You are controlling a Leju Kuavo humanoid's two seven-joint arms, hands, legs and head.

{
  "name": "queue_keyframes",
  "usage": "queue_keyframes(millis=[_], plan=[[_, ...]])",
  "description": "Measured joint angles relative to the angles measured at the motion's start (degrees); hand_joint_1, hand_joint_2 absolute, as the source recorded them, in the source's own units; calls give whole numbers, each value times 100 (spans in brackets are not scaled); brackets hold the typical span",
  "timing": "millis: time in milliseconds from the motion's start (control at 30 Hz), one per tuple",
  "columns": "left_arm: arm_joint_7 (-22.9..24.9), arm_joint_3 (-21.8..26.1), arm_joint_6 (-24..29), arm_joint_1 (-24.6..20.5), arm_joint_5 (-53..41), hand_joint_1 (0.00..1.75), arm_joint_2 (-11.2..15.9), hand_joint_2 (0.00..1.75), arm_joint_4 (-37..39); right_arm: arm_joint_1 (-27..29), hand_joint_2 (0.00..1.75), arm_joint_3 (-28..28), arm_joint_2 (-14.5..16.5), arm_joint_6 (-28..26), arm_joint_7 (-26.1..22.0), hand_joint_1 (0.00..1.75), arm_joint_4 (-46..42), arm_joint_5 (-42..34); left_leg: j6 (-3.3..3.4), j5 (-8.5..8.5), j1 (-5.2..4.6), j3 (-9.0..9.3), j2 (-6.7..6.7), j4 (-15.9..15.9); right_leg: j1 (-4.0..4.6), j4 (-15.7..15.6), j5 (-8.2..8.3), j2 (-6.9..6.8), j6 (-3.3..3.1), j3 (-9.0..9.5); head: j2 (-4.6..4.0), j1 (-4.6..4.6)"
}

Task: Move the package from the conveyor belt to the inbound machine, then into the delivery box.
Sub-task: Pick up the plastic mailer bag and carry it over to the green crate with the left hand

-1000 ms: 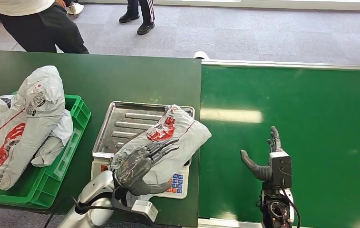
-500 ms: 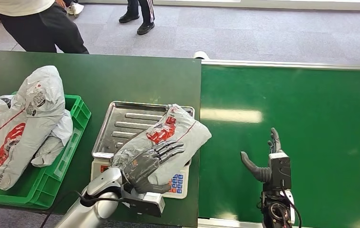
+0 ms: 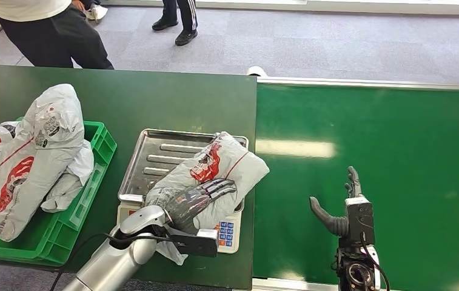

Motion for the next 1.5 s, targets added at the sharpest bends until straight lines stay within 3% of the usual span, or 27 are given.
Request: queue_keyframes(millis=[333, 400, 467, 533, 633, 1500], plan=[[-41, -39, -20, -79, 173, 4, 3, 175, 179, 0, 175, -22, 46, 23, 4, 0, 0, 34, 0, 0, 0, 39, -1, -1, 0, -1, -1, 0, 0, 40, 0, 1], [-48, -40, -18, -78, 176, 38, 4, 175, 179, 0, 175, -24, 48, 23, 4, 0, 0, 35, 0, 0, 0, 39, -1, -1, 0, -1, -1, -1, 0, 40, 0, 1], [-59, -40, -14, -77, 182, 116, 5, 175, 179, 0, 175, -26, 50, 23, 4, 0, 0, 37, 0, 0, 0, 39, -1, -1, 0, -1, -1, -1, 0, 40, 0, 1], [-109, -36, -1, -72, 223, 168, 5, 175, 177, -1, 175, -27, 52, 24, 4, 0, 0, 42, 0, 0, 0, 39, -1, -1, 0, -1, -1, 0, 0, 40, 0, 1], [-269, -19, 33, -66, 335, 175, -3, 175, 166, -7, 175, -31, 54, 22, 6, 0, 0, 48, 0, 0, 0, 39, -1, -1, 0, -1, -1, 0, 0, 40, 0, 0], [-979, 141, 570, -47, 1015, 175, -157, 175, -64, -44, 175, -127, 76, 32, 6, 0, 0, 44, 0, -1, 0, 9, 1, 1, 0, 0, -1, 0, 0, 7, 0, 1]])
